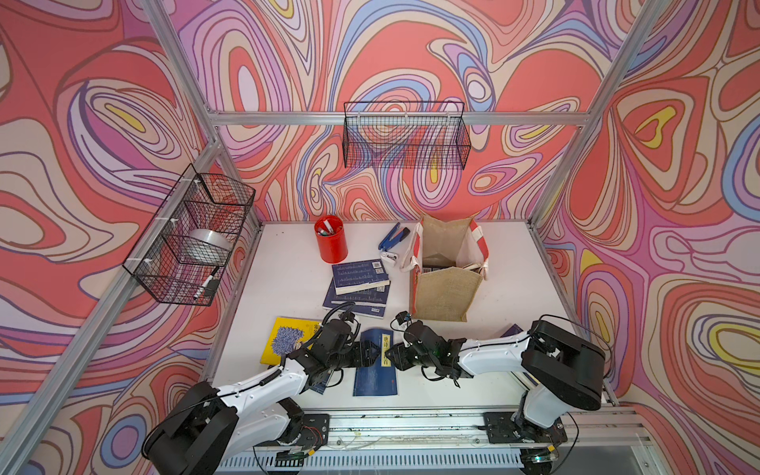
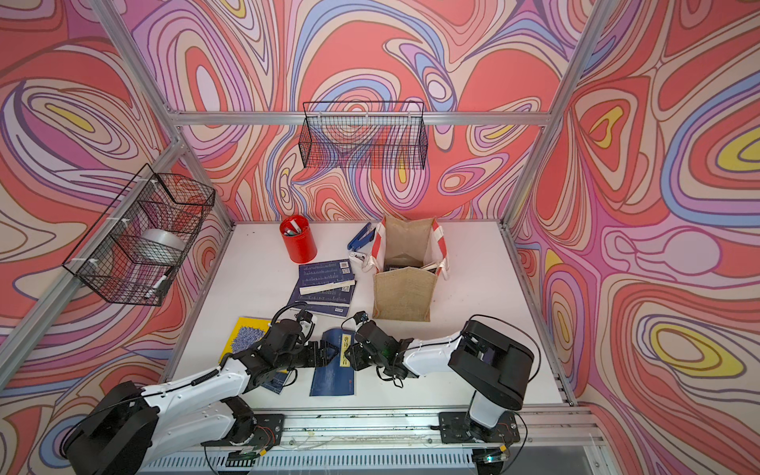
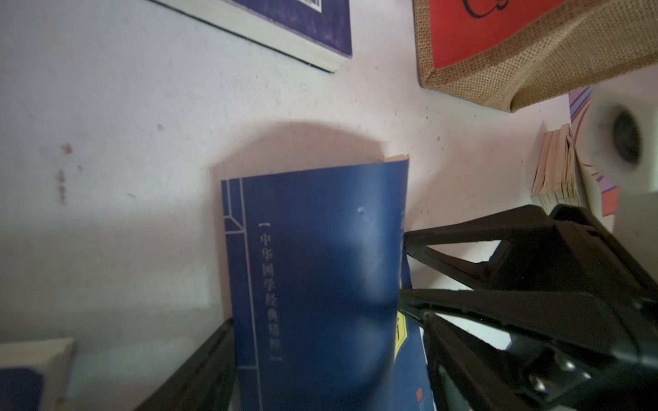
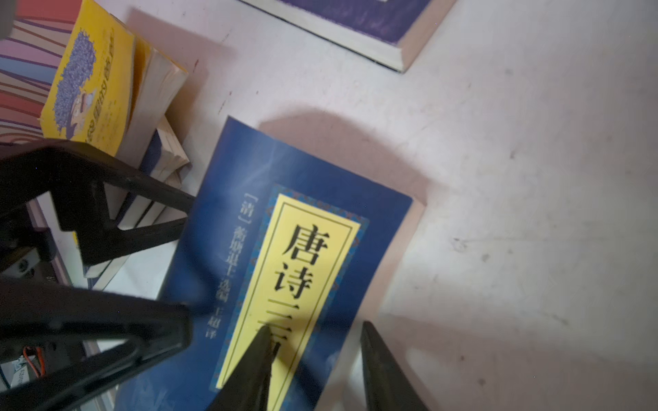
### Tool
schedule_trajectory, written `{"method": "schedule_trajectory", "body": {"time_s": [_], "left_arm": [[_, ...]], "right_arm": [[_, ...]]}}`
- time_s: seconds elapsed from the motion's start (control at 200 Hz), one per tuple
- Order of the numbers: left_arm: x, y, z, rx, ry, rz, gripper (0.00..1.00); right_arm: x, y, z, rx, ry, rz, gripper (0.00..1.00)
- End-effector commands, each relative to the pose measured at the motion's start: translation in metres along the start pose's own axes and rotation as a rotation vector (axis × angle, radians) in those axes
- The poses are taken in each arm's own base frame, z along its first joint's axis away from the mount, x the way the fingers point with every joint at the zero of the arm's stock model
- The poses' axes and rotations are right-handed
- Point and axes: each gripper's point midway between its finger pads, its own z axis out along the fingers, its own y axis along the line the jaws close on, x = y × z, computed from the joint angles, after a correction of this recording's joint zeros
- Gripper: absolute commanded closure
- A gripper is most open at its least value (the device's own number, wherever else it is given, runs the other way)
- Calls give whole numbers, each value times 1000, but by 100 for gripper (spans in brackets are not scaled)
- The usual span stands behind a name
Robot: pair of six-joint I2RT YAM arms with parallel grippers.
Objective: Put the books into the canvas bag
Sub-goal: Pick up the book from the center of the board.
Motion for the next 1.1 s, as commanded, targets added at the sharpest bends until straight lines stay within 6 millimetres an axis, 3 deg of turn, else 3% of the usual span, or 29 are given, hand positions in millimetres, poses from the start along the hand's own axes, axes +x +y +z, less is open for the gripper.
{"method": "schedule_trajectory", "body": {"time_s": [0.0,0.155,0.17,0.356,0.446,0.556,0.686,0.776,0.926,1.092], "left_arm": [[29,-38,-5,210,139,8,29],[27,-39,-10,232,114,9,33],[27,-39,-10,235,113,10,33],[20,-62,-22,366,71,33,33],[18,-60,-26,355,47,35,39],[18,-57,-29,345,29,34,53],[14,-58,-34,351,6,40,54],[10,-62,-39,372,-26,45,49],[6,-65,-47,388,-61,60,27],[9,-64,-46,393,-49,57,16]], "right_arm": [[55,-3,14,-28,201,-7,59],[54,-3,14,-28,199,-10,59],[61,-8,19,-13,220,-8,59],[65,-9,26,-14,249,-17,59],[64,-10,26,-12,249,-16,59],[65,-13,26,-5,252,-7,59],[68,-17,26,5,261,-6,59],[70,-19,26,14,269,-10,59],[75,-23,26,28,282,-12,59],[77,-27,27,35,286,-14,59]]}}
